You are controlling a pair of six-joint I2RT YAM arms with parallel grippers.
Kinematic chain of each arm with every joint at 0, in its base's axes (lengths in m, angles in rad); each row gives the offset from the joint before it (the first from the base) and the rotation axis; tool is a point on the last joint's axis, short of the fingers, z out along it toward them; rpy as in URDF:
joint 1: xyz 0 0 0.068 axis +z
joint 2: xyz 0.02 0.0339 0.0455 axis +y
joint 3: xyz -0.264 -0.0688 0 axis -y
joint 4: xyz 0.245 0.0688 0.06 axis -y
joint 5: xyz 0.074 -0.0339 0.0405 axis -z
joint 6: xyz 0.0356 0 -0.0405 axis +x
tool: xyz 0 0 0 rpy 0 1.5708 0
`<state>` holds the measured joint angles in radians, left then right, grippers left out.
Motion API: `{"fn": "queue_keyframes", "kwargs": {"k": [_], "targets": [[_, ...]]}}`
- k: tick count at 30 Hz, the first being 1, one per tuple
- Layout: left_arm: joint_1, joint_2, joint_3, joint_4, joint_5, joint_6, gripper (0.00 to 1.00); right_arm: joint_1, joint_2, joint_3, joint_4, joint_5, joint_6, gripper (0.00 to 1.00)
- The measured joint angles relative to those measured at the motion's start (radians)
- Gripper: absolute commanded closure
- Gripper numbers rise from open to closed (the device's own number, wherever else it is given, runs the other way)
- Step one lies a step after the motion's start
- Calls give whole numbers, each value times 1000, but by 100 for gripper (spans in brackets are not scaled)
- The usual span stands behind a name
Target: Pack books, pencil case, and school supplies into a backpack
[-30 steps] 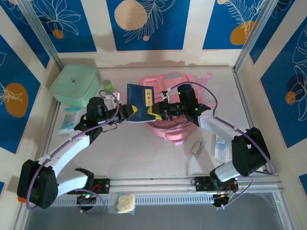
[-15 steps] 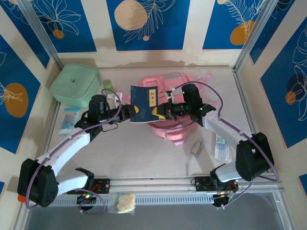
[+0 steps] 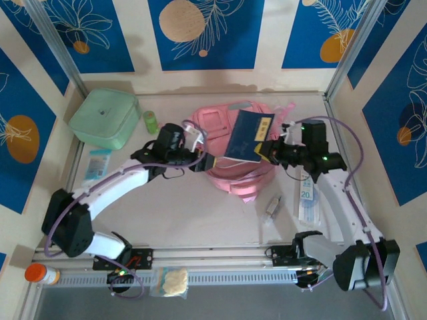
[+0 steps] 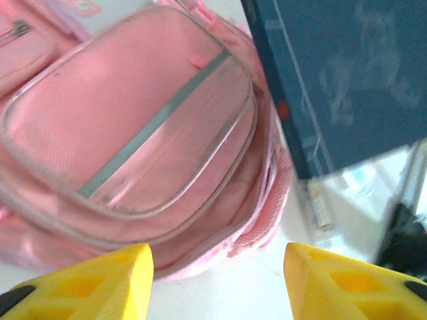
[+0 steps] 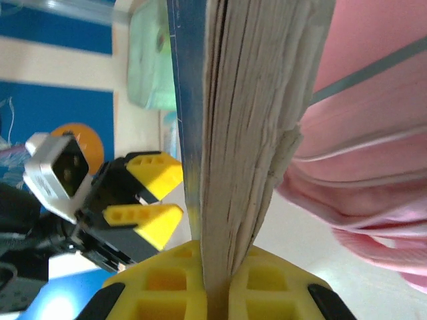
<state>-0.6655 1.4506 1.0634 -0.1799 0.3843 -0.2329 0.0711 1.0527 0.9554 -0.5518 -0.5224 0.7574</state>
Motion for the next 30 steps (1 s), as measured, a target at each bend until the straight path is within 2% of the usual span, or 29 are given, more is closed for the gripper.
{"fn": "queue_keyframes", "kwargs": {"k": [5, 10, 13, 20, 24, 28, 30], "targets": [[-105, 187, 134, -18, -94, 194, 45, -147, -84, -34, -105, 7, -31, 100], [-136, 365, 273, -29, -153, 312, 41, -271, -127, -37, -187, 2, -56, 100], [-137, 445, 336, -47, -188, 359, 37, -319, -129, -39, -216, -3, -71, 100], [-150, 549, 409, -76, -277, 425, 38, -361, -125, -63, -230, -26, -89, 100], [-155, 559, 412, -74, -318, 430, 46, -362, -121, -74, -227, -36, -89, 100], [-162, 562, 415, -61, -369, 455, 59, -362, -120, -86, -221, -52, -89, 100], [-167, 562, 416, -54, -386, 466, 71, -362, -119, -87, -219, -58, -89, 100]]}}
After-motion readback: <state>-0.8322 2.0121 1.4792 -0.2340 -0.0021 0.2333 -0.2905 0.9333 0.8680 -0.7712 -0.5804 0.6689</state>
